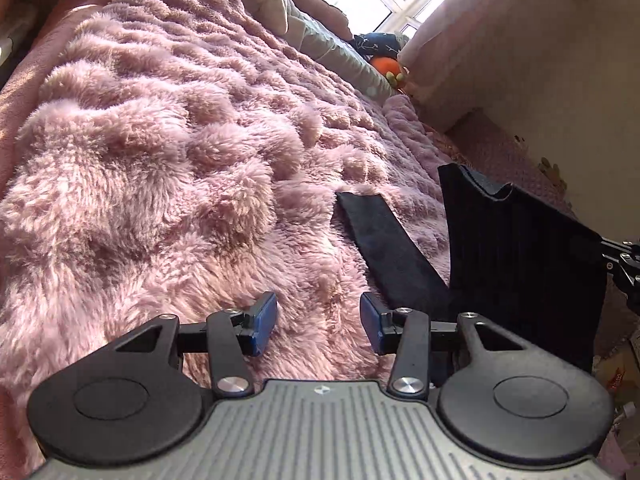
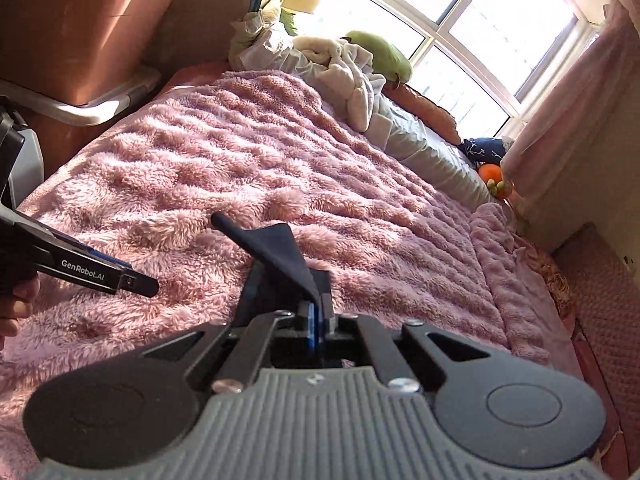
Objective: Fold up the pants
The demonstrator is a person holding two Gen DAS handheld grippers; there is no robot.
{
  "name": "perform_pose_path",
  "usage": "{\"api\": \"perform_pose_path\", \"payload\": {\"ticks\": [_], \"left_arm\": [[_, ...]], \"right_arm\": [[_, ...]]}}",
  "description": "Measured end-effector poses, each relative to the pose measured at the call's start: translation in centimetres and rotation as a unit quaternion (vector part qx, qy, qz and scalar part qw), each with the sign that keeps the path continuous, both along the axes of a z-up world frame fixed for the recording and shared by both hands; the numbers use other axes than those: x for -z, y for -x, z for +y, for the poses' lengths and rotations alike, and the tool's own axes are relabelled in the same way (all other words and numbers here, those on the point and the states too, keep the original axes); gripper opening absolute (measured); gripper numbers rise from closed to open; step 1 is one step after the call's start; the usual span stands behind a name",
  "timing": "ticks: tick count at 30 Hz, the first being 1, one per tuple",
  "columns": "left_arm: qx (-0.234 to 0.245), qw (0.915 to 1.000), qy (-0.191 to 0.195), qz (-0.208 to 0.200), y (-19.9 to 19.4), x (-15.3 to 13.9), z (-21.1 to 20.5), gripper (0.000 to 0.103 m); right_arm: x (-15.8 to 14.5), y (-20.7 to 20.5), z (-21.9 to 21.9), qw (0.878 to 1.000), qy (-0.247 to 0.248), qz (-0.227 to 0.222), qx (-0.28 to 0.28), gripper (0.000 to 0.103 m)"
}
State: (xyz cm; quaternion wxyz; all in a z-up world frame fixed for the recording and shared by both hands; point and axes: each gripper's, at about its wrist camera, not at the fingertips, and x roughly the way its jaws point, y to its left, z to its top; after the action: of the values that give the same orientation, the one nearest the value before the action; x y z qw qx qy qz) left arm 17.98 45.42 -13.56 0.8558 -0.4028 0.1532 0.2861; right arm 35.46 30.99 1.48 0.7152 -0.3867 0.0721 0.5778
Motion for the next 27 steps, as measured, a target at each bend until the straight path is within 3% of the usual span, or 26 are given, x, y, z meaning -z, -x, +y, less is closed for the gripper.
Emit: {"api": "perform_pose_path", "payload": {"ticks": [3, 7, 12, 15, 21, 27], "left_arm": [[0.02, 0.9996, -0.02, 0.002, -1.8, 0.1, -0.6, 0.052], [0.032, 0.9983, -0.02, 0.044, -3.4, 1.7, -0.8, 0.052], [0.048, 0.9988, 0.002, 0.005, -3.3, 1.6, -0.2, 0.052], [0.049, 0.9986, 0.002, 0.018, -3.8, 1.9, -0.3, 0.051], [0.06, 0.9976, -0.012, 0.033, -4.3, 1.9, -0.4, 0.051], [0.058, 0.9978, 0.003, 0.03, -4.0, 2.2, 0.3, 0.05]], "right_arm": [[0.3, -2.4, 1.2, 1.0, -0.017, 0.019, -0.015, 0.0], [1.0, -5.3, 3.5, 0.997, -0.034, 0.056, -0.041, 0.0], [3.8, -8.6, 7.0, 0.995, -0.021, 0.09, -0.047, 0.0], [6.0, -10.1, 8.6, 0.993, -0.024, 0.111, -0.041, 0.0], [9.0, -12.2, 9.5, 0.98, -0.066, 0.19, -0.011, 0.0], [6.4, -12.3, 7.2, 0.951, -0.124, 0.279, -0.054, 0.0]]}}
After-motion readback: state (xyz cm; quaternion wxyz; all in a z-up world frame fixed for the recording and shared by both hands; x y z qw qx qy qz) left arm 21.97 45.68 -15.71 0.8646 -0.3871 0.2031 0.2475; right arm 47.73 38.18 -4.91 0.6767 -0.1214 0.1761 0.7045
